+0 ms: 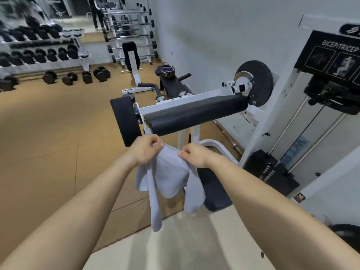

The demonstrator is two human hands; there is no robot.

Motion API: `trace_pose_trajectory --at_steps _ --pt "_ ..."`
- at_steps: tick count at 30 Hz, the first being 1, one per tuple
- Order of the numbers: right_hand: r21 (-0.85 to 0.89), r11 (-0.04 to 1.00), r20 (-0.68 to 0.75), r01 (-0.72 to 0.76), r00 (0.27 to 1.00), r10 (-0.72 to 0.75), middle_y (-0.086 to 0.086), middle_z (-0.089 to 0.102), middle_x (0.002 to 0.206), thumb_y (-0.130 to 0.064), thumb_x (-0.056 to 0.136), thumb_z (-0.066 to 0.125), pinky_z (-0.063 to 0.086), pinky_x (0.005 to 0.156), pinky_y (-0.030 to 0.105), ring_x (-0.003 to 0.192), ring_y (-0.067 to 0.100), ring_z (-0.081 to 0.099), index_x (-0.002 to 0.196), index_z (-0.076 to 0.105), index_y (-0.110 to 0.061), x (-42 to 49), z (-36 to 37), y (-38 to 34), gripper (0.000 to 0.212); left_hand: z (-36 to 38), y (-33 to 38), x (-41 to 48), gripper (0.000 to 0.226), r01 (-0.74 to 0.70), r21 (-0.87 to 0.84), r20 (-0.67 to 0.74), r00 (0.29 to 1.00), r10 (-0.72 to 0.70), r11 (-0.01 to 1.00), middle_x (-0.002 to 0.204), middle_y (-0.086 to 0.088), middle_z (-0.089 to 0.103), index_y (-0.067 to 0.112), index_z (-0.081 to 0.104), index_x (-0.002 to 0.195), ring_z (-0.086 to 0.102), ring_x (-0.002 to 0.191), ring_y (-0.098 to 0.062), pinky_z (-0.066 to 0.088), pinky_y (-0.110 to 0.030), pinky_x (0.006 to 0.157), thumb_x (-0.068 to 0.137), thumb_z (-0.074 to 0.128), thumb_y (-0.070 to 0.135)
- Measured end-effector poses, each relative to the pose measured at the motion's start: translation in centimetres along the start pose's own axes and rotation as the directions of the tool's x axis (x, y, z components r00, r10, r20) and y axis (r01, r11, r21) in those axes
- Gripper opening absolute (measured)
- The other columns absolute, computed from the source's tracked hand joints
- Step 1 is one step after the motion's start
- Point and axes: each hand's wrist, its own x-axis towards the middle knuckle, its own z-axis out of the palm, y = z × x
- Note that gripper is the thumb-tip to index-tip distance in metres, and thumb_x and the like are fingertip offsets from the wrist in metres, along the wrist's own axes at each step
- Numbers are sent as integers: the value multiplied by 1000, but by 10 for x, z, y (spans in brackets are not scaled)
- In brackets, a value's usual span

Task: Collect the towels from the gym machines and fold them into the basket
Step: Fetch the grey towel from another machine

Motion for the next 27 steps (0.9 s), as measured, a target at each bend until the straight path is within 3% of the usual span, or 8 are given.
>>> trace_pose_trajectory --at_steps 6,10,13,16,19,21,24,27 --pt "-85 995 82 42 996 -35 2 56 69 -64 97 40 41 63 34 67 20 55 69 54 -17 53 83 -97 56 -76 -124 -57 13 178 -66 -34 983 -181 982 96 4 67 28 66 89 61 93 -16 50 -37 84 95 57 35" --pt "-146 987 179 67 983 -40 2 59 67 -73 92 39 41 63 35 66 21 56 66 54 -15 97 145 -180 66 -143 -215 -91 10 219 -52 -58 973 -222 974 95 4 68 31 65 86 62 93 -16 51 -35 81 94 59 32" --pt "-146 985 232 87 971 -51 -4 52 66 -69 95 39 33 58 30 63 15 49 65 46 -22 130 181 -236 57 -187 -277 -104 11 252 -54 -84 963 -256 966 92 5 67 31 63 84 61 91 -16 47 -32 76 94 59 29" --pt "-150 979 304 138 949 -88 -4 60 74 -63 92 49 38 59 29 69 15 56 74 54 -24 167 207 -278 44 -221 -331 -102 13 298 -63 -126 944 -304 953 87 6 66 33 61 81 61 89 -17 45 -31 73 94 58 31" --pt "-277 934 347 226 930 -122 0 65 85 -30 88 61 41 56 28 78 21 60 91 60 -18 215 222 -304 12 -244 -376 -82 10 336 -52 -170 925 -340 940 88 4 66 32 61 85 61 89 -17 49 -33 77 94 56 34" --pt "-343 908 346 239 931 -114 0 61 88 -14 87 56 40 56 28 80 22 56 93 60 -16 255 230 -317 8 -256 -403 -60 9 363 -47 -192 911 -365 931 87 4 65 32 62 88 61 86 -17 51 -34 77 93 55 36" --pt "-418 878 297 233 948 -111 1 58 89 -19 88 50 44 67 33 83 26 55 80 49 -21 329 241 -328 8 -275 -444 -17 10 386 -21 -212 900 -381 922 83 6 63 31 62 89 60 82 -15 48 -31 71 94 54 35" --pt "-411 889 244 201 964 -104 5 62 101 -28 93 45 45 69 36 89 28 58 98 51 -19 413 243 -333 12 -298 -486 39 10 382 6 -235 899 -370 924 82 11 62 31 63 89 58 80 -9 42 -29 66 94 55 33"
